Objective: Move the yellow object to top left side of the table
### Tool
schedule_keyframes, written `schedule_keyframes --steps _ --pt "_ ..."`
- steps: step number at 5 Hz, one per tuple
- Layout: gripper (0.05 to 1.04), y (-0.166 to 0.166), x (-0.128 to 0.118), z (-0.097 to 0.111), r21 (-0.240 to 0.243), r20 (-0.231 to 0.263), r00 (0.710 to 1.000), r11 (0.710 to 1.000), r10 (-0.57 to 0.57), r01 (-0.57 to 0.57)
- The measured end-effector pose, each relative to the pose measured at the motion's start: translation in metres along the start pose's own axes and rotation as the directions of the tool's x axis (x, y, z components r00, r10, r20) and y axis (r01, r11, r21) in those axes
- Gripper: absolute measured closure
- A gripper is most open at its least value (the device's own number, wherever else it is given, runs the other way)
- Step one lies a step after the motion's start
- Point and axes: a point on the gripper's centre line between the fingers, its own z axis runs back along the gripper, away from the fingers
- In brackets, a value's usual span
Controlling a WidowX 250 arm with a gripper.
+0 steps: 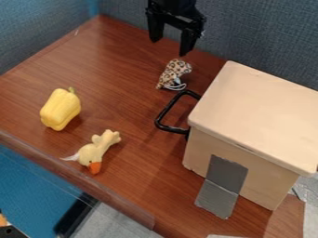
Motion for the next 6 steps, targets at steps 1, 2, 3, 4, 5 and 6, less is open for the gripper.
schedule_keyframes --steps 1,2,3,4,5,6 --pt "0.083 -0.001 -0.008 -0.016 -0.007 -0.042 0.999 1.000 0.003 -0.003" --pt "0.083 0.005 -0.051 -0.034 0.001 -0.100 0.995 1.000 0.022 -0.022" --pt "0.083 0.023 -0.079 -0.018 0.021 -0.050 0.997 0.998 0.058 -0.057" --pt "0.083 0.037 -0.109 -0.018 0.023 -0.039 0.995 0.995 0.097 -0.096" --pt "0.083 0.055 -0.143 -0.024 0.050 -0.068 0.990 0.991 0.127 -0.123" --pt "0.083 0.073 -0.162 -0.032 0.065 -0.070 0.979 0.980 0.190 -0.186"
